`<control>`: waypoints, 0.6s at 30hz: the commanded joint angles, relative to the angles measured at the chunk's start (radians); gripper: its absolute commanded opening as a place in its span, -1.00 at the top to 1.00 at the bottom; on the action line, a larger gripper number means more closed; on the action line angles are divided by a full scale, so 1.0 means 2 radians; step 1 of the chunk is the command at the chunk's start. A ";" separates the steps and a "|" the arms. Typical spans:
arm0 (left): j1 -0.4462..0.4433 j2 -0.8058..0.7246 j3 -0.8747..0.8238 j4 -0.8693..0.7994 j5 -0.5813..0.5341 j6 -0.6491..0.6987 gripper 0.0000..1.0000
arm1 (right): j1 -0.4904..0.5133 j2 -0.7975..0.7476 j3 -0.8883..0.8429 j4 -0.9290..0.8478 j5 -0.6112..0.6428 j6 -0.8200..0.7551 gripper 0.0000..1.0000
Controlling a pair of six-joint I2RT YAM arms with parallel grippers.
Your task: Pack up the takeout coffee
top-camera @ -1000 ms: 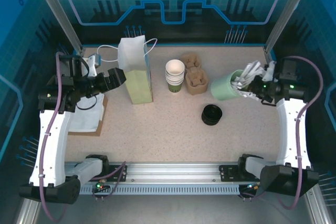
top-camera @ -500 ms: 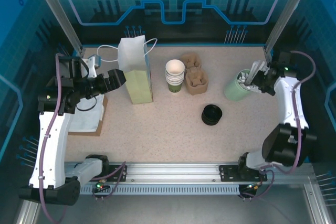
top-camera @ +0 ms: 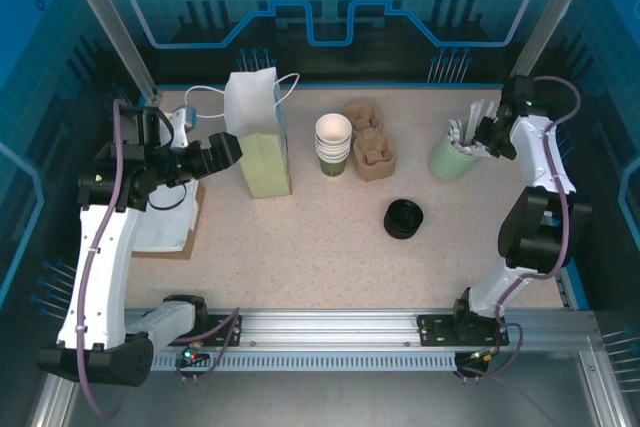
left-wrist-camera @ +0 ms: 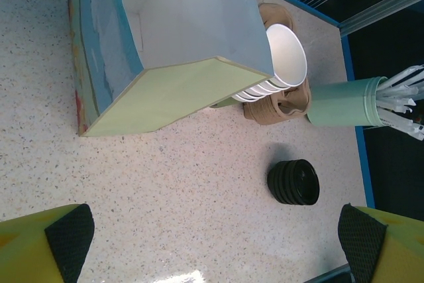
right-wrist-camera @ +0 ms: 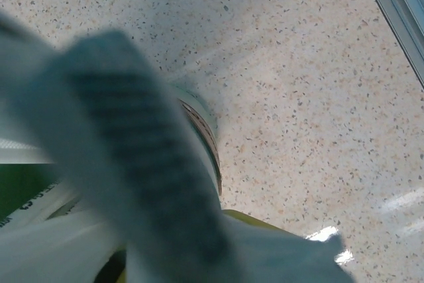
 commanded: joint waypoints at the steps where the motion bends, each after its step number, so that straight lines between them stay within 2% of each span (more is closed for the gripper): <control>1: 0.002 0.000 -0.006 -0.004 -0.001 0.013 -0.97 | 0.005 0.007 0.022 0.016 -0.014 -0.003 0.73; 3: 0.002 -0.001 -0.008 -0.005 -0.002 0.013 -0.97 | 0.005 0.009 0.024 0.012 -0.022 -0.007 0.59; 8: 0.002 -0.004 -0.008 -0.006 0.000 0.011 -0.97 | 0.004 -0.003 0.016 0.009 -0.027 -0.016 0.41; 18: 0.002 -0.020 -0.010 -0.005 0.013 0.001 -0.97 | -0.014 -0.107 -0.047 0.032 -0.033 -0.020 -0.01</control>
